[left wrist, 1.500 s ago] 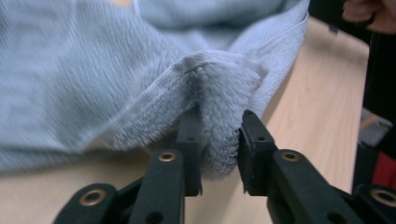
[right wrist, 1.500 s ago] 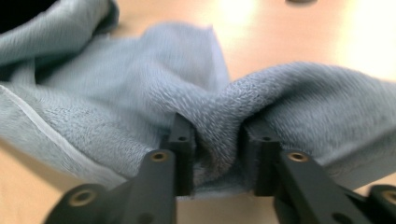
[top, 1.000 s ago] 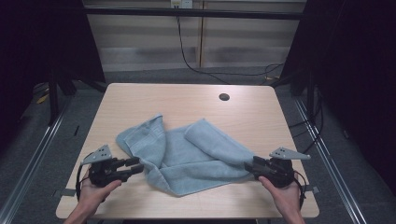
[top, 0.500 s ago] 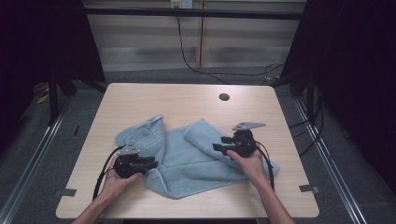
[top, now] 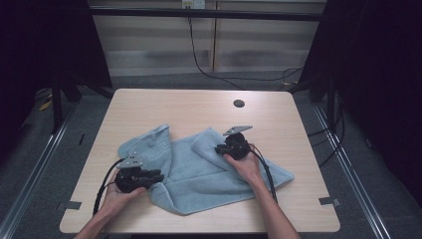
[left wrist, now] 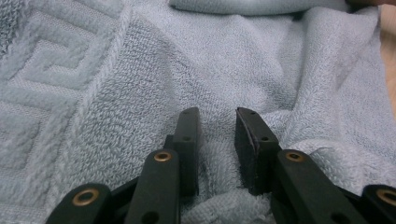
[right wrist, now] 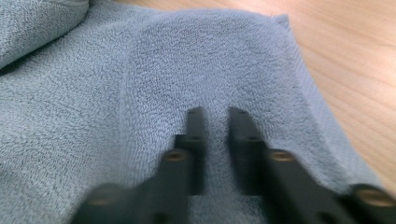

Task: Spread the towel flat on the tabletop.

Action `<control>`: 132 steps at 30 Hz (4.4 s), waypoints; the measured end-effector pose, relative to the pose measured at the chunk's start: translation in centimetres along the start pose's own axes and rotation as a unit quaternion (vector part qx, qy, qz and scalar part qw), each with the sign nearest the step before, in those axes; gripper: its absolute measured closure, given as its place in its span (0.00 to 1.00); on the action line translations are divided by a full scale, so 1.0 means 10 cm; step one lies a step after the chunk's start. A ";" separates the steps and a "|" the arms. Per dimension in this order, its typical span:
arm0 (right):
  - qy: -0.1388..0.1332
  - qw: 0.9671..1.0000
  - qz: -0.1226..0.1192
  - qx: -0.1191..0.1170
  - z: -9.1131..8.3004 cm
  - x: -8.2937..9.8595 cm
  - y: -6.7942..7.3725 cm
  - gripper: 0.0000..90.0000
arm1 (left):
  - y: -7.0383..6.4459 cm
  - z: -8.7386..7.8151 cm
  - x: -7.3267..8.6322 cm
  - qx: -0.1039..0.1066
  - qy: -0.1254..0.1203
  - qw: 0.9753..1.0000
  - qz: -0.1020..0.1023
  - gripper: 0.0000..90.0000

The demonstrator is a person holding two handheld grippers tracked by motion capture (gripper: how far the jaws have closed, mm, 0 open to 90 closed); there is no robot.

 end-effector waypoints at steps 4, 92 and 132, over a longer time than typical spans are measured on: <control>-0.028 0.999 0.028 0.021 -0.14 -0.07 -0.21 0.99 | -0.01 -0.01 0.01 0.003 -0.002 1.000 -0.002 0.79; -0.062 0.997 0.029 0.018 -1.03 0.51 0.02 0.72 | 0.45 -0.18 -0.12 -0.054 -0.029 0.997 -0.054 0.68; -0.071 0.994 -0.043 -0.071 -0.77 0.03 1.08 0.96 | 0.13 -0.18 -0.07 -0.032 -0.016 0.999 -0.039 0.73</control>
Point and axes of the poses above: each handheld gripper's, and its own axes: z roughly forward along the jaws, x roughly out of its underside, y roughly to its left, the point moved 6 cm from there along z, roughly forward along the jaws, and after that the axes turned 9 degrees about -z, right-handed, at the moved point
